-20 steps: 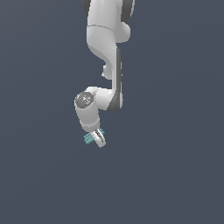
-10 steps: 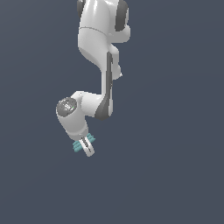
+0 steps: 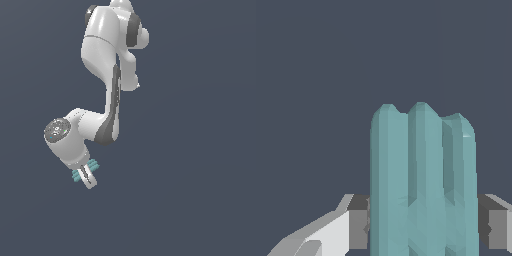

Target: Pick up the object and move it to a goal position.

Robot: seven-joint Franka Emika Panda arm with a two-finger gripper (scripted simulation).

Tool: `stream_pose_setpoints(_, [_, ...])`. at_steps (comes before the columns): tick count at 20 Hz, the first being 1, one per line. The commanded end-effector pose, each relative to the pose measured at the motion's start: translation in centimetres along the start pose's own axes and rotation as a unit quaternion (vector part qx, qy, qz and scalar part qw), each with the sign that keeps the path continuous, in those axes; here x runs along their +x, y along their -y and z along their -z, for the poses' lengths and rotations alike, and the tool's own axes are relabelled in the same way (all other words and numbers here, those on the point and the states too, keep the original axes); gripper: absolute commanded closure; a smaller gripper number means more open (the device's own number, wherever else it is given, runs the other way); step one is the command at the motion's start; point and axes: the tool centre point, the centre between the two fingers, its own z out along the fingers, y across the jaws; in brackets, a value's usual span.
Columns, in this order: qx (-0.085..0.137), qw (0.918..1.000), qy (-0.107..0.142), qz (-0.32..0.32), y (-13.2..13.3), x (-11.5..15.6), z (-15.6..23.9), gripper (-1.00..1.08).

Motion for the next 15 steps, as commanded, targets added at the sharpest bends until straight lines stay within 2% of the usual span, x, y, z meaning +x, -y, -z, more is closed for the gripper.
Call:
stream_pose_setpoints(1, [0.000, 1.0000, 0.000, 0.000, 0.2, 0.9, 0.2, 1.08])
stream_pose_setpoints(15, [0.000, 1.0000, 0.000, 0.000, 0.7, 2.8, 0.6, 1.08])
